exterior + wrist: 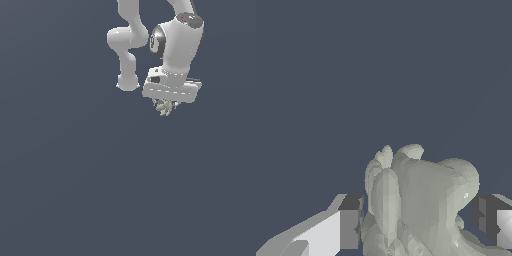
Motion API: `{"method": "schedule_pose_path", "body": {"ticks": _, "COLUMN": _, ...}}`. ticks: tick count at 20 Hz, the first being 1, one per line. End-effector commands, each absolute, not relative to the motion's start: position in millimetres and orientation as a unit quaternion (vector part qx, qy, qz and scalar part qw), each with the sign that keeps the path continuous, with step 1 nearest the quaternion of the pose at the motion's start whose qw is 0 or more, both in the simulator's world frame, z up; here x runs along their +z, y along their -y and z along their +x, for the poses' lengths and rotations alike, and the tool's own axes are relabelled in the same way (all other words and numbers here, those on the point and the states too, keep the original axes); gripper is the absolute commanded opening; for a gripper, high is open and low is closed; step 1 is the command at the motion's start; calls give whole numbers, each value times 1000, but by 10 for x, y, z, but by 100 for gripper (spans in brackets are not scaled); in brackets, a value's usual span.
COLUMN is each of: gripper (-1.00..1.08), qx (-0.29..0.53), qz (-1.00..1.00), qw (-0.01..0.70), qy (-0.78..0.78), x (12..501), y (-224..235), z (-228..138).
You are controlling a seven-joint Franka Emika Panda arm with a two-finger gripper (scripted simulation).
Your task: Pick up the object and move it to a goal position.
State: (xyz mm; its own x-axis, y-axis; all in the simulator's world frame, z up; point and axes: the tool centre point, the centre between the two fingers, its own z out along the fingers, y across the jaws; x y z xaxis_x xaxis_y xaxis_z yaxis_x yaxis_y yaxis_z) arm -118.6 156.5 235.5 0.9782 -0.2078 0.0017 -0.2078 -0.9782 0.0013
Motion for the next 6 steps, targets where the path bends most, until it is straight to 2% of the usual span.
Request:
{"method": "schedule_pose_path", "body": {"ticks": 1, "gripper": -100, "qx": 0, "qz": 994, "qw": 1, "qy": 105, "x": 2445, "y": -1636, "z": -1244}}
{"method": "schedule_pose_path", "body": {"ticks": 6, "gripper": -100, "qx": 0, "qz": 994, "qw": 1, "qy": 105, "x": 2515, "y": -1694, "z": -1284}}
